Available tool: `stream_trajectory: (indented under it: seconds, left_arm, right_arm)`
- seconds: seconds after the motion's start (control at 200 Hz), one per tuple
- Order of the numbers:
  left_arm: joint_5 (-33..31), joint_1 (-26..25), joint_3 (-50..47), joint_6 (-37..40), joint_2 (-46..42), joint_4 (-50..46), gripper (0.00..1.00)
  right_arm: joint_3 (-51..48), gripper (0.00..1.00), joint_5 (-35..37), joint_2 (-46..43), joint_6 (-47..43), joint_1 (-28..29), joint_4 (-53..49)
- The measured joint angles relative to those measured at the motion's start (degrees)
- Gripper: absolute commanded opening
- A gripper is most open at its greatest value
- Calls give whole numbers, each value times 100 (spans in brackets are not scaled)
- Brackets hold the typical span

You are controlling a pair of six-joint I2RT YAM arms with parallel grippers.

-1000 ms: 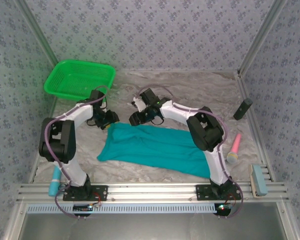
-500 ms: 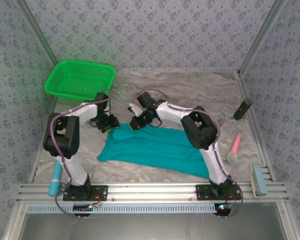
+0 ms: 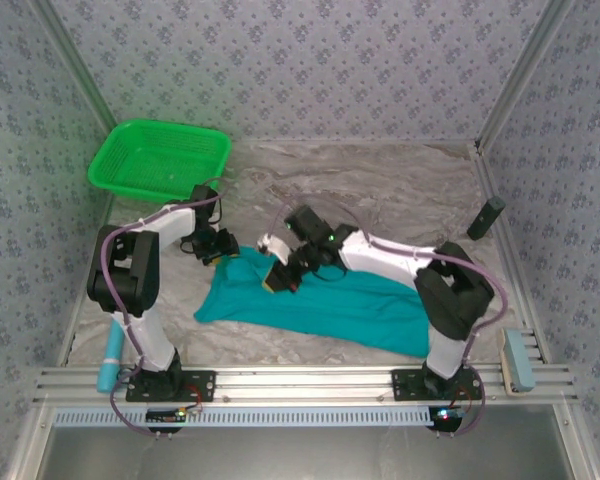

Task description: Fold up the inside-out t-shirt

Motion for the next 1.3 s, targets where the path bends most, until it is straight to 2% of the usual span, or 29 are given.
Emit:
stream_trajectory:
  seconds: [0.105, 0.19, 0.305, 0.325, 0.365, 0.575, 0.76, 0.815, 0.87, 0.915, 1.049, 1.299]
  left_arm:
    - [-4, 2, 11, 85, -9, -52, 51]
    - [-68, 0, 7, 127, -81, -136, 51]
    - [-59, 2, -107, 151, -319, -245, 51]
    - [-52, 2, -122, 153, -358, -260, 51]
    - [-13, 0, -142, 157, -428, -289, 51]
    - [208, -28, -155, 195, -455, -328, 52]
    - [227, -31, -219, 216, -455, -365, 52]
    - [240, -31, -221, 234, -455, -376, 52]
    - [243, -31, -221, 238, -455, -387, 52]
    - [243, -31, -221, 251, -455, -393, 52]
    - [262, -20, -221, 258, -455, -398, 52]
    - [282, 63, -221, 365, -457, -420, 52]
  right_arm:
    - [-151, 27, 173, -4, -142, 70, -188]
    - [-122, 42, 490, -98, -114, 4, -157]
    - [52, 47, 1364, -175, -142, -7, 68]
    - [114, 52, 1528, -160, -151, 2, 114]
    - [267, 56, 1827, -105, -173, 31, 142]
    - [1056, 57, 3244, 511, -463, 533, 579]
    - [1300, 48, 4341, 1185, -496, 964, 535]
    - [1300, 34, 4524, 1292, -450, 966, 470]
    - [1300, 15, 4638, 1335, -470, 938, 398]
    - [1300, 7, 4680, 1335, -415, 916, 372]
    - [1285, 2, 4548, 1268, -393, 879, 356]
    - [903, 0, 3333, 282, -481, 1005, 323]
